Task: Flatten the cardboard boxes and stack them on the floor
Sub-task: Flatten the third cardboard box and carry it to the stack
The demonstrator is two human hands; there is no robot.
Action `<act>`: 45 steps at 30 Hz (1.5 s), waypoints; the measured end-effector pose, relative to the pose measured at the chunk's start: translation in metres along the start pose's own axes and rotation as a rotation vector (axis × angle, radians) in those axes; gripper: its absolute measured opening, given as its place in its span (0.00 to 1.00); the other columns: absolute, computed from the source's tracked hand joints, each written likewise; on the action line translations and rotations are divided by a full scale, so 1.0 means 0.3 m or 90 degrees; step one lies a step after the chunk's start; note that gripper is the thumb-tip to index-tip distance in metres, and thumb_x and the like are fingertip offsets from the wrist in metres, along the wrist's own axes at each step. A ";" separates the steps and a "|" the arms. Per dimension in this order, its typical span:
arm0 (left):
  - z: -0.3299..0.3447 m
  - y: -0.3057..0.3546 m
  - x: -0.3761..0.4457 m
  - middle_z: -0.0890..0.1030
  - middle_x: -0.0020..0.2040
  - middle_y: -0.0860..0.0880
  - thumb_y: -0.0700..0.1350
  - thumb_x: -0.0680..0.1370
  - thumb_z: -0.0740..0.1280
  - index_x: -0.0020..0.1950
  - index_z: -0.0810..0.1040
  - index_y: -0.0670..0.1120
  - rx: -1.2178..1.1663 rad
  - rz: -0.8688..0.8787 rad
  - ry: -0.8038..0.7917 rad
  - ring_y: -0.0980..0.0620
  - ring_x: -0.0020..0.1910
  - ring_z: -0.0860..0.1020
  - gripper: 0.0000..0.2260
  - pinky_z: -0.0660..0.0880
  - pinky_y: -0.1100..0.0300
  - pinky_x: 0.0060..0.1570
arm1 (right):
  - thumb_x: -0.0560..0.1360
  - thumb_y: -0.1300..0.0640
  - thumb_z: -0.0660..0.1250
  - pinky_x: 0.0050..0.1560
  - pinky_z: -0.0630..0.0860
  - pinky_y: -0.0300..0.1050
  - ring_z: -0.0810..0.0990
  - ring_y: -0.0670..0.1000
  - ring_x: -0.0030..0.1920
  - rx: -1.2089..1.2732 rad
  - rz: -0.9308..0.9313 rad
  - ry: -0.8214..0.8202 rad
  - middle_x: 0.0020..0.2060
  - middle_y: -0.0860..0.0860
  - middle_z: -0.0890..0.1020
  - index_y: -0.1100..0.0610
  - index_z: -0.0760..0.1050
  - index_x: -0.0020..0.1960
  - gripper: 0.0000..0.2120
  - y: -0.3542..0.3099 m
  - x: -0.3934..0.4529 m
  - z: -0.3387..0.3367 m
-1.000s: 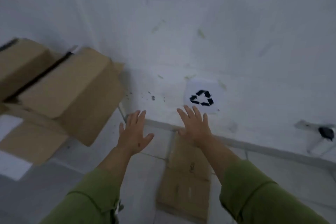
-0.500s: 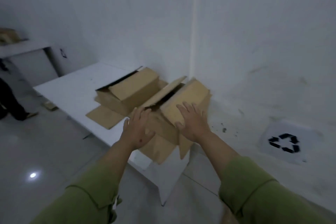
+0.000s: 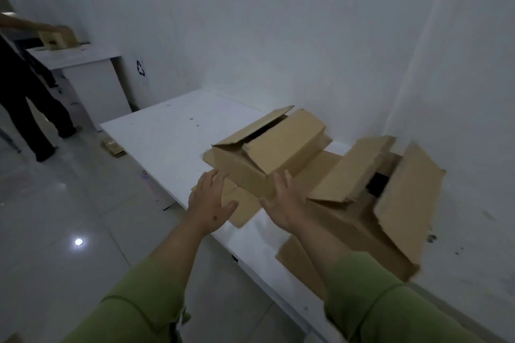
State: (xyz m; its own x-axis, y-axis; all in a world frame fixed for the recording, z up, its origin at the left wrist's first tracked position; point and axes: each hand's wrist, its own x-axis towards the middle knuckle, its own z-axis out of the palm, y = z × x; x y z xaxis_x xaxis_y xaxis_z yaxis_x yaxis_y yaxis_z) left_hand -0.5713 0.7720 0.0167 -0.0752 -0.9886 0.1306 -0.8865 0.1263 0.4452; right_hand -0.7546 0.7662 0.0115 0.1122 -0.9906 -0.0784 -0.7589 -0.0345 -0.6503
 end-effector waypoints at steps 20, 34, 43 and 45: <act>0.107 -0.483 0.886 0.61 0.74 0.45 0.48 0.70 0.73 0.75 0.56 0.44 -0.285 0.009 -0.193 0.46 0.73 0.61 0.39 0.63 0.54 0.69 | 0.76 0.49 0.65 0.75 0.55 0.52 0.46 0.52 0.76 0.261 0.300 0.284 0.76 0.50 0.40 0.51 0.50 0.76 0.35 -0.125 0.606 0.270; -0.071 -0.954 1.190 0.63 0.69 0.49 0.79 0.51 0.61 0.73 0.58 0.48 -0.304 0.083 -0.271 0.54 0.64 0.64 0.57 0.65 0.56 0.65 | 0.74 0.41 0.64 0.74 0.57 0.52 0.50 0.54 0.76 0.196 0.334 0.343 0.77 0.51 0.47 0.47 0.54 0.75 0.35 -0.444 0.991 0.516; -0.082 -0.988 1.304 0.60 0.71 0.50 0.72 0.63 0.60 0.73 0.56 0.50 -0.300 0.218 -0.306 0.48 0.69 0.63 0.44 0.70 0.47 0.65 | 0.72 0.31 0.49 0.71 0.60 0.52 0.59 0.55 0.74 0.129 0.334 0.508 0.75 0.54 0.59 0.56 0.57 0.74 0.39 -0.465 1.004 0.526; -0.087 -0.966 1.300 0.57 0.74 0.51 0.70 0.65 0.61 0.74 0.54 0.50 -0.295 0.277 -0.285 0.49 0.71 0.60 0.44 0.66 0.49 0.67 | 0.70 0.26 0.42 0.71 0.58 0.51 0.56 0.56 0.75 0.047 0.357 0.593 0.76 0.56 0.56 0.58 0.58 0.74 0.45 -0.461 0.981 0.511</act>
State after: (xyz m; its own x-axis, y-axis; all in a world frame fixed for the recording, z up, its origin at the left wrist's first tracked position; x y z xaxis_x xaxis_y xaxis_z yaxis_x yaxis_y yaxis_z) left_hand -0.3318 0.3521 -0.0382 -0.6372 -0.7690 0.0513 -0.4614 0.4339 0.7738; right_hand -0.5183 0.4997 -0.0373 -0.7918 -0.5753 0.2052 -0.5067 0.4312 -0.7465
